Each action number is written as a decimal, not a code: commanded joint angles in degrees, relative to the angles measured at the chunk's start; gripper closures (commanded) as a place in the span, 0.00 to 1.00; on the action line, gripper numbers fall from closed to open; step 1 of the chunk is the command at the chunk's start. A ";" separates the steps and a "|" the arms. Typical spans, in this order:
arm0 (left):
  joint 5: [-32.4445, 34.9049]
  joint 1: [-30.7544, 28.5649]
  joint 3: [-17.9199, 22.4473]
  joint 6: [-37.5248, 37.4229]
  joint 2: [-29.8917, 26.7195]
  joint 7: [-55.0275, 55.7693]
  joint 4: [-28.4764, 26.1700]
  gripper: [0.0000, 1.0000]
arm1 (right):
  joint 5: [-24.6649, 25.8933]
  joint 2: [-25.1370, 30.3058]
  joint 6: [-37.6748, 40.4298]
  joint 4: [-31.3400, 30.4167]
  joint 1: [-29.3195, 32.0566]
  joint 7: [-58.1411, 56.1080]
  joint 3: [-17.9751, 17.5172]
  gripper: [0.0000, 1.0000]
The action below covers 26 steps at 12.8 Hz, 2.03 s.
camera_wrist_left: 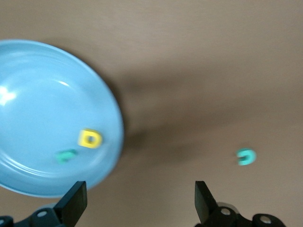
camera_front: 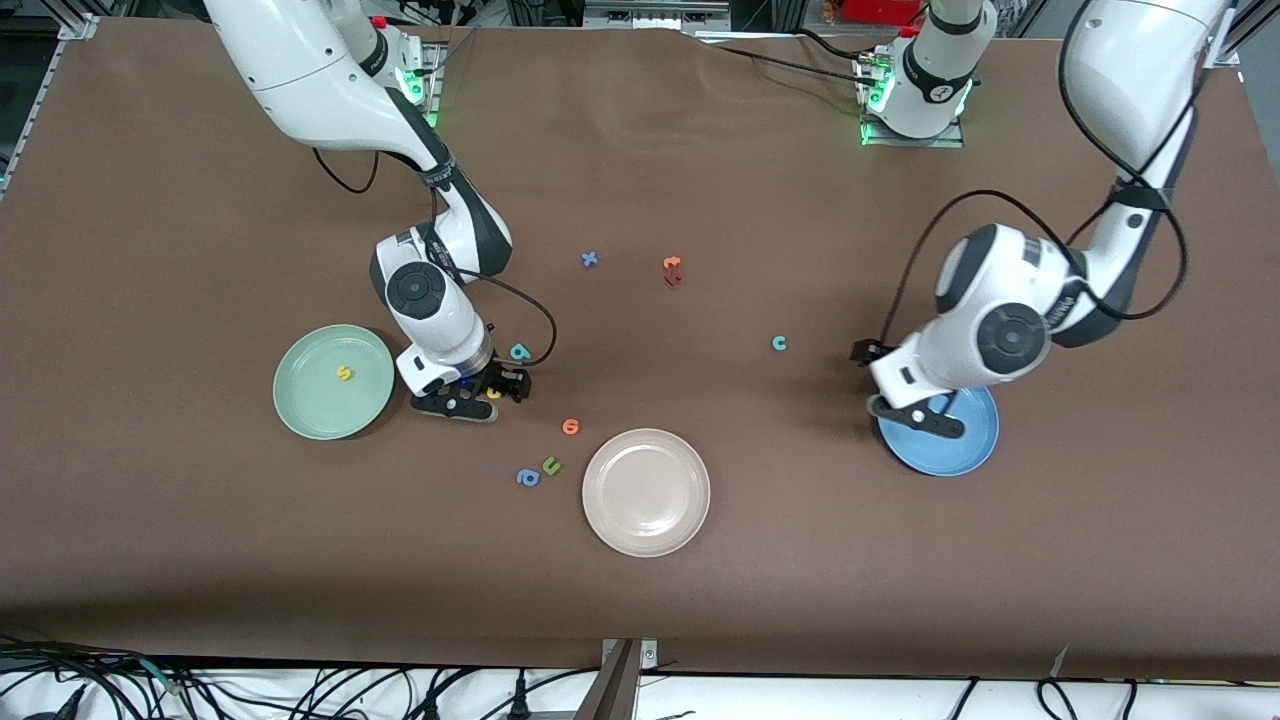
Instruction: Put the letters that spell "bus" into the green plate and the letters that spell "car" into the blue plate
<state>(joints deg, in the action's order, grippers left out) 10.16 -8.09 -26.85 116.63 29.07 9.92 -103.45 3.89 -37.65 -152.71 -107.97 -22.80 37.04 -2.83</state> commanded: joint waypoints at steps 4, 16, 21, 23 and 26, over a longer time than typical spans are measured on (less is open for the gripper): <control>1.26 8.25 -2.94 3.40 3.70 19.94 -1.04 0.00 | 0.77 -1.29 -0.57 0.75 -0.23 -0.65 0.19 0.49; 8.38 8.62 -2.50 16.34 7.75 21.99 -8.26 0.21 | 0.34 4.85 8.19 0.92 2.75 -7.65 0.37 0.83; 8.38 8.26 -2.50 16.08 7.40 22.08 -8.53 0.90 | 0.24 8.90 13.23 0.31 9.16 -22.15 0.46 0.83; 8.38 8.18 -2.50 15.47 6.70 21.99 -8.44 0.94 | 0.24 9.26 13.23 -0.39 12.68 -28.83 0.55 0.83; 8.29 5.73 -2.68 6.98 1.80 21.12 -5.55 0.94 | 0.24 9.44 13.23 -1.80 14.54 -37.10 3.43 0.83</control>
<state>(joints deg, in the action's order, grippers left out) 16.22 -0.33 -29.07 129.68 35.65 30.55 -110.21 3.89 -29.79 -139.85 -107.79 -8.79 4.13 -0.67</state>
